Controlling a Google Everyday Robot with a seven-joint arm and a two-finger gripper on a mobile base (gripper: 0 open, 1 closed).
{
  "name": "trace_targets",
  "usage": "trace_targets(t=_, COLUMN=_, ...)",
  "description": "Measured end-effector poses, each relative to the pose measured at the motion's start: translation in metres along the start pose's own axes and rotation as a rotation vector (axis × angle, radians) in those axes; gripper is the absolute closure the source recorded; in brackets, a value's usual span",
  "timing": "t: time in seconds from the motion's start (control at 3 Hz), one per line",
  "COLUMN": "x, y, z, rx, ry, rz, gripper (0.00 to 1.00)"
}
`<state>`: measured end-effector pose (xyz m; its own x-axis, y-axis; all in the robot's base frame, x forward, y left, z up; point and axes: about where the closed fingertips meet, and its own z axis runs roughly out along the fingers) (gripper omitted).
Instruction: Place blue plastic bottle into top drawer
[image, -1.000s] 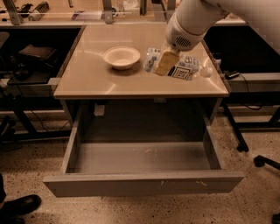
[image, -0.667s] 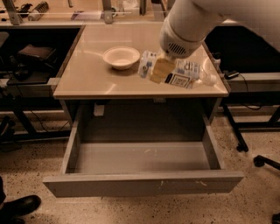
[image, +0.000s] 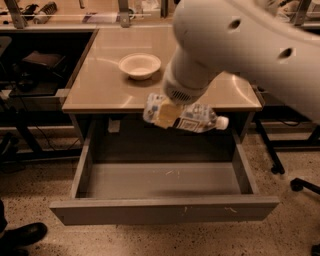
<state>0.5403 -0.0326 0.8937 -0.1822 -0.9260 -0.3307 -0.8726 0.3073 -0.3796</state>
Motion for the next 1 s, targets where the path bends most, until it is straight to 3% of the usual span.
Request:
trace_targets(t=0.33, x=-0.019, y=0.069, z=0.074, rx=-0.139, ry=-0.071, rz=0.01, gripper=1.0)
trace_targets(t=0.67, x=-0.022, y=0.133, z=0.144, rx=-0.261, ry=-0.103, rz=0.046, gripper=1.0)
trace_targets(t=1.0, x=-0.017, y=0.176, z=0.199, rx=-0.343, ry=-0.085, rz=0.08, gripper=1.0)
